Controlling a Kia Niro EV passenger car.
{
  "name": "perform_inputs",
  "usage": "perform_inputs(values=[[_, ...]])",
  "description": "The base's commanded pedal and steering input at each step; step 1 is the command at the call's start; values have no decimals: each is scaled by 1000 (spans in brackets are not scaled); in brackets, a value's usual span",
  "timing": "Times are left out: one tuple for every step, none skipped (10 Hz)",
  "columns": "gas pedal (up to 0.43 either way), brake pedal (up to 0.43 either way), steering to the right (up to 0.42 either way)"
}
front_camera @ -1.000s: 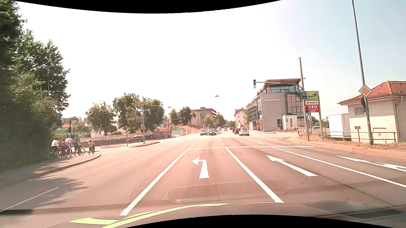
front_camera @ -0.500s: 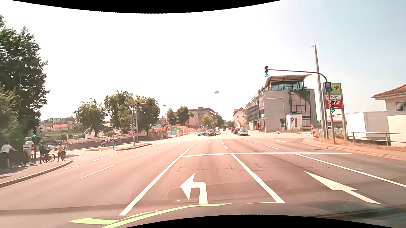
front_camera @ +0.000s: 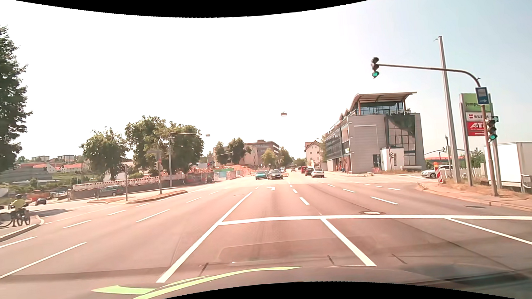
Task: Follow the waypoints while adhering to traffic rules and regulations
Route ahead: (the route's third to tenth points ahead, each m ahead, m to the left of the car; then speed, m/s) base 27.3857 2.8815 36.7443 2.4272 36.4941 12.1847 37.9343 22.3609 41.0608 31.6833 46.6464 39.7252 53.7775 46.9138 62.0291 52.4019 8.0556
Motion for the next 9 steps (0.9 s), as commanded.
perform_inputs(values=[[0,152,10],[0,159,9],[0,177,10],[0,177,10],[0,177,10],[0,177,11],[0,177,11],[0,177,12],[0,177,11]])
